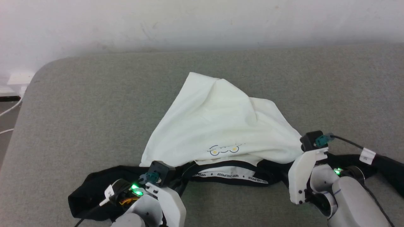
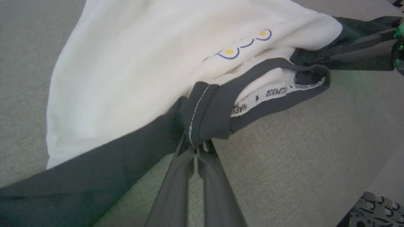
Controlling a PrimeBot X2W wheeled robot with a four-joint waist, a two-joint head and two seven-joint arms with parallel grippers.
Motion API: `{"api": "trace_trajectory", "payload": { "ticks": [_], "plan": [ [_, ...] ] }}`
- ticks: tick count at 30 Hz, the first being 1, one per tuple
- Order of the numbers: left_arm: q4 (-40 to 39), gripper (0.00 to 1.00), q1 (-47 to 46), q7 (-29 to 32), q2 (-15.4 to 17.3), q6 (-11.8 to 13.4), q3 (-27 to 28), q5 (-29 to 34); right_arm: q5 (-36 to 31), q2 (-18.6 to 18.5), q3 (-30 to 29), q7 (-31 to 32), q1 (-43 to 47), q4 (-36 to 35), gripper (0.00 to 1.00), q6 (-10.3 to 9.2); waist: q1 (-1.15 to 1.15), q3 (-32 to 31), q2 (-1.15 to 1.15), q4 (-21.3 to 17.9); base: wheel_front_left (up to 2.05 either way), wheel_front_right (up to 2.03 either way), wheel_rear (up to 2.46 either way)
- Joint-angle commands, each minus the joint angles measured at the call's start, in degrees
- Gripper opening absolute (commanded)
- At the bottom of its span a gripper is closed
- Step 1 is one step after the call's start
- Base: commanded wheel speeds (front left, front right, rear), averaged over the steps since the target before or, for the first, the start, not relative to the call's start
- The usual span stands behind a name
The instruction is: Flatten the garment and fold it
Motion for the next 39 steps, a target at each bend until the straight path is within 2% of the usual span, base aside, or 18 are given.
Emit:
{"api": "trace_trajectory", "payload": {
  "ticks": [1,2,3,7,11,13,18,24,29,33,39],
  "plan": [
    [0.11,0.00,0.42,-0.46,-0.11,0.14,0.07,-0.23,0.97,0.72,1.80,3.07,2.10,4.12,0.34,-0.05,0.01,0.15,-0.01,0.38,0.00,0.00,0.00],
    [0.26,0.00,0.47,-0.57,-0.20,0.16,0.07,-0.34,2.05,0.91,2.47,4.31,2.11,5.22,0.02,-0.05,0.01,0.16,-0.01,0.48,0.00,0.00,0.00],
    [0.41,0.00,0.52,-0.68,-0.29,0.17,0.06,-0.45,3.07,1.02,3.11,5.26,2.14,5.95,0.00,-0.05,0.01,0.14,-0.01,0.56,0.00,0.00,0.00],
    [0.88,0.00,1.18,-1.64,-0.58,0.40,0.29,-1.03,6.10,0.01,4.80,5.00,2.18,5.44,0.00,-0.05,0.01,-0.95,-0.01,0.49,0.00,0.00,0.00],
    [-0.49,0.00,1.54,-4.12,-0.45,1.31,1.26,-0.81,7.70,-2.67,4.23,-1.26,2.42,-1.18,0.00,-0.05,0.01,-3.04,-0.01,0.41,0.00,0.00,0.00],
    [-2.32,0.00,1.50,-5.56,0.10,2.12,2.23,-0.40,7.46,-4.15,3.12,-4.56,3.04,-6.34,0.00,-0.05,0.01,-4.32,-0.01,0.30,0.00,0.00,0.00],
    [-9.88,0.00,-0.18,-7.91,2.80,4.93,5.98,1.33,5.04,-6.39,-1.63,-8.03,5.35,-22.62,0.00,-0.05,0.01,-6.81,-0.01,0.16,0.00,0.00,0.00],
    [-18.69,0.00,-8.25,-7.69,6.61,6.82,11.83,3.69,0.32,-4.55,-8.19,-8.02,3.37,-42.71,0.00,-0.05,0.01,-7.77,-0.01,0.12,0.00,0.00,0.00],
    [-21.42,0.00,-20.19,-5.86,7.68,6.28,15.83,4.45,-2.62,-3.42,-11.13,-4.94,-4.56,-52.33,0.00,-0.05,0.01,-6.56,-0.01,0.17,0.00,0.00,0.00],
    [-17.69,0.00,-30.22,-4.35,6.91,4.66,17.33,3.78,-2.23,-3.36,-12.82,-2.87,-14.22,-51.74,0.00,-0.05,0.01,-3.81,-0.01,-0.26,0.00,0.00,0.00],
    [-4.48,0.00,-45.14,-5.78,3.98,1.90,17.62,4.10,0.07,-5.70,-13.31,-4.04,-31.41,-39.14,0.00,-0.05,0.01,3.06,-0.01,-1.53,0.00,0.00,0.00]
  ]
}}
